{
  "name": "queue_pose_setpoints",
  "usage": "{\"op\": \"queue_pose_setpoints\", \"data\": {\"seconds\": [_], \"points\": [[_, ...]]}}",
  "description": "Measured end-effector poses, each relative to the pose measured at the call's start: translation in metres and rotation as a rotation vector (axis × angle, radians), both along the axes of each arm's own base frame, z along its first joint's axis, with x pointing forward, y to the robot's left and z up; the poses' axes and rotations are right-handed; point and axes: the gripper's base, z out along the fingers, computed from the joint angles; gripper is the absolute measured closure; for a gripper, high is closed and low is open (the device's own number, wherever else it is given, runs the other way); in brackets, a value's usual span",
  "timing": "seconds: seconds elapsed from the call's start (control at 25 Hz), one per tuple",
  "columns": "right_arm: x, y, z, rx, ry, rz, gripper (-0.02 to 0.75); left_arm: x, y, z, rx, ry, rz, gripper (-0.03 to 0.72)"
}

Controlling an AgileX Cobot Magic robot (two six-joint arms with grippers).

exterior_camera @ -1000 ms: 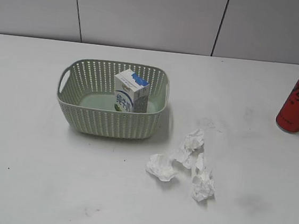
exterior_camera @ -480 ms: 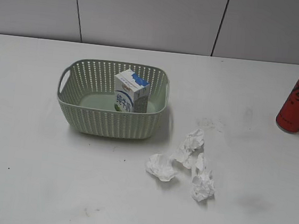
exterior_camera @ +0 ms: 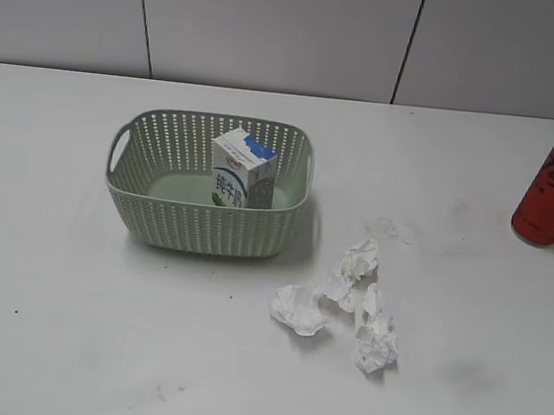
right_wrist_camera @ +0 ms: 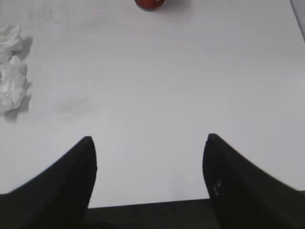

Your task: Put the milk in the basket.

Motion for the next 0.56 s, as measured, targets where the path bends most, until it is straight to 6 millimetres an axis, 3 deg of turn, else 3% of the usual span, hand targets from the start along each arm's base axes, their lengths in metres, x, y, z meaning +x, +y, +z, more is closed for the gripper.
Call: {"op": "queue_pose_setpoints", "data": {"seconds": [0.32, 0.56], "points": [[-0.033, 0.001, 0.003, -0.004, -0.210, 0.000, 0.182, 0.000, 0.000, 0.000, 0.000, 0.000, 0.000, 0.451], [-0.035, 0.000, 0.003, -0.007, -0.225, -0.001, 0.182, 0.000, 0.000, 0.000, 0.000, 0.000, 0.000, 0.451]]}}
